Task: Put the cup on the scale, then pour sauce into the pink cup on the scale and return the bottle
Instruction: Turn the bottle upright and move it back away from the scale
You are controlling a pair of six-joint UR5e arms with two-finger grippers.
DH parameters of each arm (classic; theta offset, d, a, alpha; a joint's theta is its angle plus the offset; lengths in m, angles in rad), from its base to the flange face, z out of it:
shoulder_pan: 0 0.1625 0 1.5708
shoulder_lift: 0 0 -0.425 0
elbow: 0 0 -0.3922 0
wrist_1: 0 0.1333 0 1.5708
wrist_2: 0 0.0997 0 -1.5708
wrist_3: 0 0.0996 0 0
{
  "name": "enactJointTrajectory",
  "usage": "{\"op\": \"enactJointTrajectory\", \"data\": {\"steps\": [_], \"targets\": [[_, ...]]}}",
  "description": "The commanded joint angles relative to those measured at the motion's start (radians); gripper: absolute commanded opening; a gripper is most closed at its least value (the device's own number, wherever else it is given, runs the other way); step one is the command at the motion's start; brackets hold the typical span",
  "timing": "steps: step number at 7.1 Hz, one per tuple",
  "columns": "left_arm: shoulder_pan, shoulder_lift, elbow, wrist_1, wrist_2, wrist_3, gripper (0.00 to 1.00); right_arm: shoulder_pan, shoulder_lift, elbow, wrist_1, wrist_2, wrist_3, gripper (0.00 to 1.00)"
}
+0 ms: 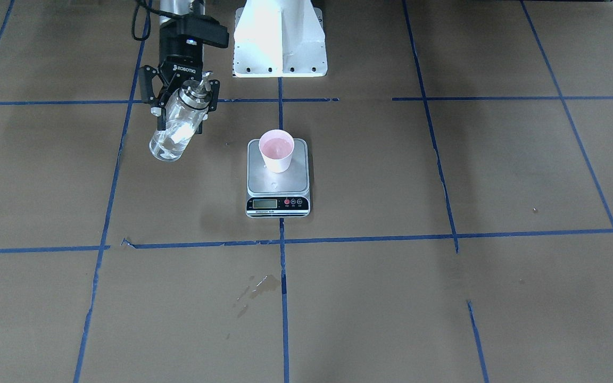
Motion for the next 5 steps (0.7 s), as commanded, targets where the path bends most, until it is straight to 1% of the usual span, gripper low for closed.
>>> {"op": "enactJointTrajectory", "data": {"steps": [1,2,3,4,5], "targets": [[-0.006,-0.001,-0.009,0.000,0.000,0.000,1.00,0.010,-0.187,-0.045,0.388,0.014,0.017,0.00],[-0.006,0.001,-0.014,0.000,-0.001,-0.001,1.00,0.010,-0.232,-0.076,0.491,0.015,0.019,0.00],[-0.006,0.001,-0.016,0.000,0.001,-0.001,1.00,0.011,-0.273,-0.099,0.582,0.038,0.045,0.00],[-0.008,0.001,-0.016,0.000,0.001,-0.001,1.00,0.012,-0.306,-0.155,0.694,0.041,0.118,0.00],[-0.006,0.001,-0.016,0.000,0.001,-0.001,1.00,0.025,-0.321,-0.166,0.734,0.088,0.129,0.00]]}}
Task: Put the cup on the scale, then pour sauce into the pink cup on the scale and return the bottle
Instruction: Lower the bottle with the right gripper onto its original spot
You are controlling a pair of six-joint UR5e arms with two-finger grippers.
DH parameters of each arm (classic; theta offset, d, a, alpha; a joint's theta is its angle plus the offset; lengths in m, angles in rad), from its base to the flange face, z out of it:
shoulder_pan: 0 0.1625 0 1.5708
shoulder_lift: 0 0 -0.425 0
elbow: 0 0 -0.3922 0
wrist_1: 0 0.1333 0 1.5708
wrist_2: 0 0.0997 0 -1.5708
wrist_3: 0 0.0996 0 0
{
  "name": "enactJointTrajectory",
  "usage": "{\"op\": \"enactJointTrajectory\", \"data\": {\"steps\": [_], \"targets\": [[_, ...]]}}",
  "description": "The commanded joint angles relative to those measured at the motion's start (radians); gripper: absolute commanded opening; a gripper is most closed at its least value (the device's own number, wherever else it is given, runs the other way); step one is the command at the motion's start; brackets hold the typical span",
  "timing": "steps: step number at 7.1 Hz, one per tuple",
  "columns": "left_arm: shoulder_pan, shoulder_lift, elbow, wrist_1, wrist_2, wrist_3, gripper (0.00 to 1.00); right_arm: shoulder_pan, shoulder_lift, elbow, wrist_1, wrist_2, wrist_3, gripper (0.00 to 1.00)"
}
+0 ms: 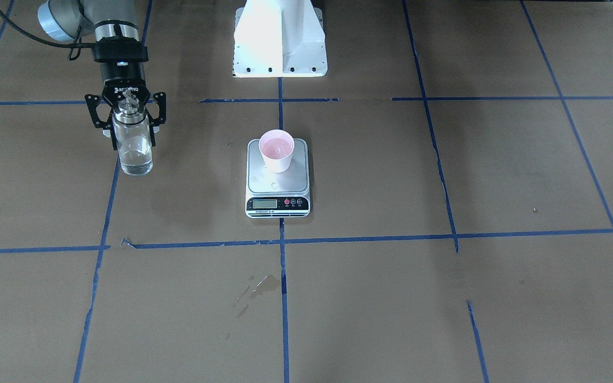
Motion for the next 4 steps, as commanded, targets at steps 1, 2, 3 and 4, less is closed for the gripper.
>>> {"op": "enactJointTrajectory", "data": {"steps": [1,2,3,4], "targets": [[0.001,0.000,-0.001,0.000,0.000,0.000,1.00,0.035,-0.055,-0.031,0.081,0.092,0.106,0.00],[-0.001,0.000,-0.002,0.000,0.000,0.000,1.00,0.067,-0.067,-0.033,0.081,0.153,0.126,0.00],[-0.001,0.000,-0.002,0.000,-0.001,0.000,1.00,0.097,-0.075,-0.050,0.081,0.200,0.134,0.00],[-0.001,0.000,-0.002,0.000,0.000,0.000,1.00,0.113,-0.073,-0.082,0.081,0.208,0.145,0.00]]}}
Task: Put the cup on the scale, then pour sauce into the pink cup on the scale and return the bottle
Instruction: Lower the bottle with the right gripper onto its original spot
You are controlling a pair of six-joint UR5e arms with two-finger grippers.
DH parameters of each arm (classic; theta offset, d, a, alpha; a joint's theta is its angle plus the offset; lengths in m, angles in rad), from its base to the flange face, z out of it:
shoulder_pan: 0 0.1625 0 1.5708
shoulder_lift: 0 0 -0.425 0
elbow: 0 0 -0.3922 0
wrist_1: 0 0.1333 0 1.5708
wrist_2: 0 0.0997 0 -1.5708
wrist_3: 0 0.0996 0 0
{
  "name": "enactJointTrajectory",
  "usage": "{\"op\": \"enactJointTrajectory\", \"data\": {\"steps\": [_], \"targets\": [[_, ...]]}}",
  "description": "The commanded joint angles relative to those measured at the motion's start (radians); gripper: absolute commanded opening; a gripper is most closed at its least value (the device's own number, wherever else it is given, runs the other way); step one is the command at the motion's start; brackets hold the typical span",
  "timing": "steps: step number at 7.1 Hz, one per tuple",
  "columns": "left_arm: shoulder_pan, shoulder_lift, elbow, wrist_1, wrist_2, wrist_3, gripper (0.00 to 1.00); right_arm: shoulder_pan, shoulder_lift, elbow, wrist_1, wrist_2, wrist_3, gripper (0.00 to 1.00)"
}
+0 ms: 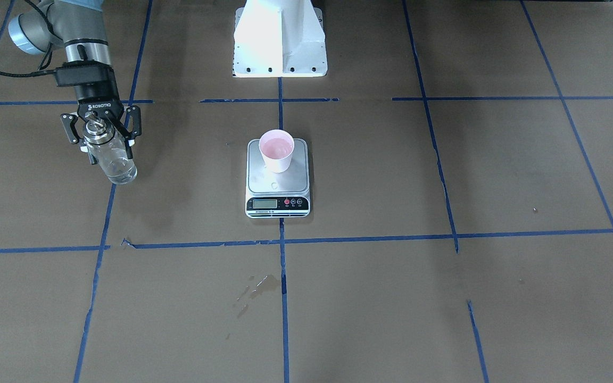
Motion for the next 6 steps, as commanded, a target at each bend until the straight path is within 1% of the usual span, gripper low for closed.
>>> {"op": "enactJointTrajectory", "data": {"steps": [1,2,6], "targets": [[0.000,0.000,0.000,0.000,0.001,0.000,1.00,0.038,-0.004,-0.049,0.001,0.041,0.043,0.00],[0.000,0.000,-0.002,0.000,0.001,0.000,1.00,0.056,-0.006,-0.065,0.001,0.086,0.066,0.00],[0.000,0.003,-0.010,0.000,0.001,0.000,1.00,0.058,-0.004,-0.072,0.004,0.122,0.123,0.00]]}}
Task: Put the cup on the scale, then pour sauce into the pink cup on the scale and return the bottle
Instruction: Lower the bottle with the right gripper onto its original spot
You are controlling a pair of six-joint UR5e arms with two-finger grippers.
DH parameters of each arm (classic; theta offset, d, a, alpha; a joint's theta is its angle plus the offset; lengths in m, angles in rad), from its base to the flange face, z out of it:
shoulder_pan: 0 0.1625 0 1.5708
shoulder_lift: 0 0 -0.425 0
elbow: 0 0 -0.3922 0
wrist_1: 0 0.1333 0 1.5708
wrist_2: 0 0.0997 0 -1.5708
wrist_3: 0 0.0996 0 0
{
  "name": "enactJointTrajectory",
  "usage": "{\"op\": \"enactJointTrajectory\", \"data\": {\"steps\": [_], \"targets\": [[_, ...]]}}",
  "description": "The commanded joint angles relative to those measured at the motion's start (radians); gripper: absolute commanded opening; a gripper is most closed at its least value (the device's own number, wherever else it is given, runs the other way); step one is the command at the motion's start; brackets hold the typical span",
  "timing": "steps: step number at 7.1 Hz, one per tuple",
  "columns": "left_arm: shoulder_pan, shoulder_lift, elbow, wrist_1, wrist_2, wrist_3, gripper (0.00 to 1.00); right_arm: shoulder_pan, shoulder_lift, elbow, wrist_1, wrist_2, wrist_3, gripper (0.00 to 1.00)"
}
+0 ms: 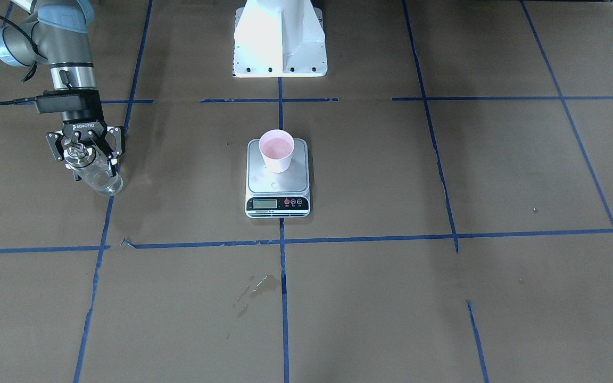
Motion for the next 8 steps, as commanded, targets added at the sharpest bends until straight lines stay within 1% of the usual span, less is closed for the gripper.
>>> {"op": "enactJointTrajectory", "data": {"steps": [1,4,5,6,7,8], "targets": [[0.000,0.002,-0.001,0.000,0.002,0.000,1.00,0.002,0.000,-0.001,0.001,0.011,0.013,0.00],[0.000,0.002,0.001,0.000,0.002,0.000,1.00,0.004,-0.001,-0.002,-0.002,0.029,0.013,0.00],[0.000,0.003,0.001,-0.002,0.002,0.000,1.00,0.028,-0.001,-0.002,-0.001,0.086,0.013,0.09],[0.000,0.003,0.001,-0.002,0.003,0.002,1.00,0.033,-0.006,-0.002,-0.001,0.098,0.012,0.24],[0.000,0.003,0.001,0.000,0.003,0.002,1.00,0.032,-0.006,-0.011,-0.001,0.097,0.010,0.49],[0.000,0.003,0.001,-0.002,0.002,0.002,1.00,0.032,-0.006,-0.018,0.001,0.096,0.009,0.70]]}}
